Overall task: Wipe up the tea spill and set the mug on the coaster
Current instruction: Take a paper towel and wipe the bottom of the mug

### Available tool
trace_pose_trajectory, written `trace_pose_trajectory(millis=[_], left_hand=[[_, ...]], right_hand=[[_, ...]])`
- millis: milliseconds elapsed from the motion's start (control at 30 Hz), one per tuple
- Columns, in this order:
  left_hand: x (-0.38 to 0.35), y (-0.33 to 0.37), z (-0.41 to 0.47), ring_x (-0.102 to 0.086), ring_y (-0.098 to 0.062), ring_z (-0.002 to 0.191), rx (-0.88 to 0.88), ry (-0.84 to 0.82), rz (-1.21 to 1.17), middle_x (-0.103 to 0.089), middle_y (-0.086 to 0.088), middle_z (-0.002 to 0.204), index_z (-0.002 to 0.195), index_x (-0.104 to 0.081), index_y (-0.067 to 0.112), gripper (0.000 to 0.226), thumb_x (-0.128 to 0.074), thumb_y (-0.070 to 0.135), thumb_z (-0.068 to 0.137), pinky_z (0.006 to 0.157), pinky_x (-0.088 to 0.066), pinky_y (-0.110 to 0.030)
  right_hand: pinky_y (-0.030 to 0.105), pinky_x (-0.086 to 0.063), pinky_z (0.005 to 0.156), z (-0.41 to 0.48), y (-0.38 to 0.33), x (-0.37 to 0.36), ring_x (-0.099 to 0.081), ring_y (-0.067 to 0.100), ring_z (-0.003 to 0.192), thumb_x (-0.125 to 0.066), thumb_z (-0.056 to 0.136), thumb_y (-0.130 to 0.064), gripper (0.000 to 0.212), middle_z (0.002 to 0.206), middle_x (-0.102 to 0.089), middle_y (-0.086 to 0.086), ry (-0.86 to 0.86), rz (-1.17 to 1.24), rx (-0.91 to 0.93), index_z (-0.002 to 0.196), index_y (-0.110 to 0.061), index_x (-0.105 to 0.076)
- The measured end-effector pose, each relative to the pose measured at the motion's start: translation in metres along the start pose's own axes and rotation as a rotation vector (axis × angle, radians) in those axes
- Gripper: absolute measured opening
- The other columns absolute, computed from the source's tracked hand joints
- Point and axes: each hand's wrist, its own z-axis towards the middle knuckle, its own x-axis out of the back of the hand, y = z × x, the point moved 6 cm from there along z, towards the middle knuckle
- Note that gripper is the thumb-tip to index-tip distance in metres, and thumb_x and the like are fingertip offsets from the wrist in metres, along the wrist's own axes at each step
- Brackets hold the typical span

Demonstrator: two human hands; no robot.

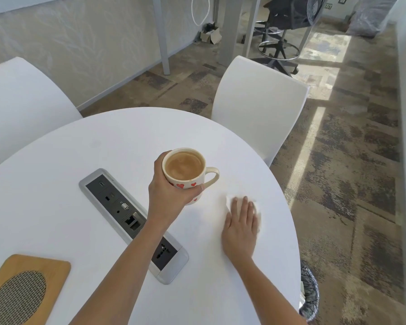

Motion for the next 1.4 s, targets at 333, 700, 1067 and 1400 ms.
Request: trace_pose_trajectory(millis=[333,700,1067,1400], left_hand=[[-0.013,-0.01,0.001,-0.051,0.012,0.1,0.02,-0.006,-0.017,-0.056,0.027,0.111,0.118,-0.041,0.045,0.085,-0.088,0.024,0.05,0.079,-0.043,-0.011],[-0.026,-0.022,-0.002,-0.052,0.013,0.102,-0.001,-0.032,-0.028,-0.055,0.034,0.111,0.114,-0.041,0.052,0.086,-0.088,0.026,0.048,0.075,-0.04,0.0],[-0.043,-0.028,0.006,-0.051,0.012,0.103,-0.018,-0.043,-0.011,-0.056,0.025,0.116,0.12,-0.041,0.042,0.085,-0.086,0.027,0.049,0.077,-0.042,-0.002],[-0.064,-0.047,-0.002,-0.053,0.009,0.104,0.009,-0.093,-0.042,-0.056,0.031,0.113,0.118,-0.041,0.047,0.087,-0.089,0.019,0.052,0.075,-0.043,-0.003]], right_hand=[[0.034,0.002,0.115,-0.064,-0.035,-0.005,-0.017,0.023,0.145,-0.027,0.099,-0.031,0.049,0.158,-0.016,-0.001,-0.215,-0.013,0.578,0.149,-0.031,-0.023],[0.035,0.009,0.119,0.039,-0.019,-0.009,0.01,0.018,0.147,-0.02,0.102,-0.03,0.049,0.16,0.006,0.0,-0.206,-0.019,0.255,0.15,-0.033,-0.009],[0.044,0.014,0.115,-0.051,-0.026,-0.006,0.004,0.02,0.147,-0.015,0.1,-0.034,0.049,0.159,0.002,-0.006,-0.421,-0.072,0.934,0.149,-0.037,-0.012],[0.028,0.005,0.117,0.05,0.054,0.023,0.0,0.016,0.148,-0.028,0.102,-0.027,0.049,0.16,-0.005,-0.005,-0.166,-0.049,0.332,0.149,-0.031,-0.015]])
